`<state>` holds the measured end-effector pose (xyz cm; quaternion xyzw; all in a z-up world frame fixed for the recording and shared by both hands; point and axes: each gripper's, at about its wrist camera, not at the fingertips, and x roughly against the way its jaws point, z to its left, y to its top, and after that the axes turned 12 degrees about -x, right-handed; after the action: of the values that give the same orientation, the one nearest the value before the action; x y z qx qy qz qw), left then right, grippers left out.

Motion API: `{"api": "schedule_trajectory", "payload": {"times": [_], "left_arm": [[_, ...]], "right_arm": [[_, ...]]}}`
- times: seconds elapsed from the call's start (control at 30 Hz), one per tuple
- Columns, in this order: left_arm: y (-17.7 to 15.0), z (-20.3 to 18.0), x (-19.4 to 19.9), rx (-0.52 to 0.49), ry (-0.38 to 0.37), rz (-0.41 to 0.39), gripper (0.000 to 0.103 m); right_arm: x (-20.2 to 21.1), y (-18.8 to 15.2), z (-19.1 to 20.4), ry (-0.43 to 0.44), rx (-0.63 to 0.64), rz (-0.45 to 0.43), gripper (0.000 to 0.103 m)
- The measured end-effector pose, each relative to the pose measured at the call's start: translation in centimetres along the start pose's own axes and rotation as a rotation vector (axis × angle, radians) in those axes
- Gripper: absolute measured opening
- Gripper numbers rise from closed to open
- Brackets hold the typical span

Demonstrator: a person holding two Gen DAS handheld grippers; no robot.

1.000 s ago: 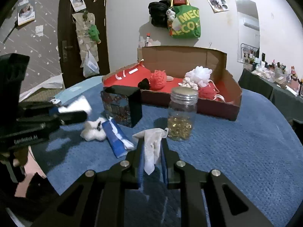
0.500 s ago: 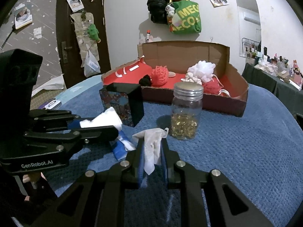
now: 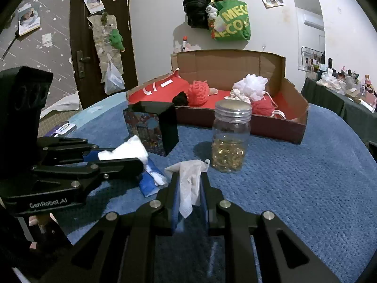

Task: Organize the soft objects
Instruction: 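Lift the white cotton with the left gripper while the right gripper lifts the tissue, then carry the cotton with the left gripper while the right gripper carries the tissue into the box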

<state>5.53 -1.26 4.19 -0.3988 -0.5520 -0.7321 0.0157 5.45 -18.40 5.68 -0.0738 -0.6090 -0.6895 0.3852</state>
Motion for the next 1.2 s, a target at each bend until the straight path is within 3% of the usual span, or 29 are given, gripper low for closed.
{"api": "schedule_trajectory", "payload": {"times": [0.47,0.83,1.2], "left_arm": [[-1.5,3.3,1.9,0.062,0.073,0.022,0.018],[-1.9,7.8,3.0,0.096,0.146,0.068,0.018],[0.2,10.8,1.0,0.072,0.085,0.099,0.018]], "right_arm": [[1.2,0.2,-3.4,-0.082,-0.059,0.004,0.017],[0.7,2.2,-6.2,-0.135,-0.085,0.029,0.017],[-1.4,5.3,-8.2,-0.102,-0.099,0.077,0.017]]}}
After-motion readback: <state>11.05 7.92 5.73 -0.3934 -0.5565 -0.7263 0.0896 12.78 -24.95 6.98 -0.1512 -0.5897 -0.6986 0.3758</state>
